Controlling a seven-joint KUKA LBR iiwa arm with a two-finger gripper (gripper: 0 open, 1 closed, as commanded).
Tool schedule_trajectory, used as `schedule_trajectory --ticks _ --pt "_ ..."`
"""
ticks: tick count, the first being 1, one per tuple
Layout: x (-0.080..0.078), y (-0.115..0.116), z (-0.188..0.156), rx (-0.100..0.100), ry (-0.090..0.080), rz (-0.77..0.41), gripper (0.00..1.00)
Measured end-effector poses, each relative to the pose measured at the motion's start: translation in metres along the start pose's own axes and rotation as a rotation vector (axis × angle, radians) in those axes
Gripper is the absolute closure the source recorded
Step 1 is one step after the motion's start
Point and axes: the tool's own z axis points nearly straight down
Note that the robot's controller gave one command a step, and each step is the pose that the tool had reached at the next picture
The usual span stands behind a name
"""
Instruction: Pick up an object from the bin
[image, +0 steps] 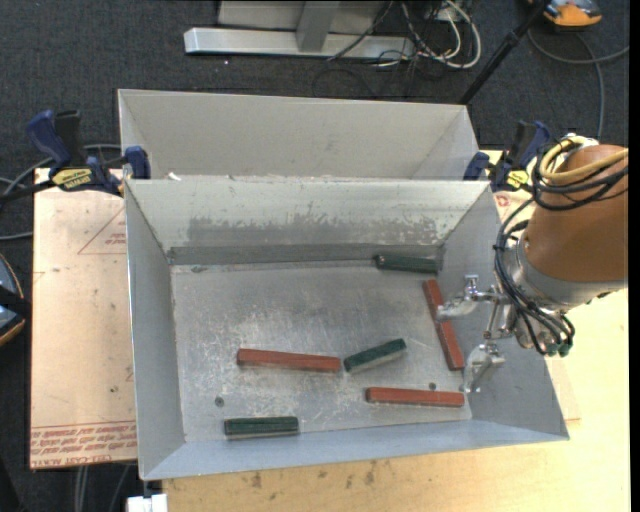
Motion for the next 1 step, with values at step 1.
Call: schedule_trajectory --ticks 1 --pt "0.0000 0.0000 0.0000 0.000 0.000 0.000 0.00"
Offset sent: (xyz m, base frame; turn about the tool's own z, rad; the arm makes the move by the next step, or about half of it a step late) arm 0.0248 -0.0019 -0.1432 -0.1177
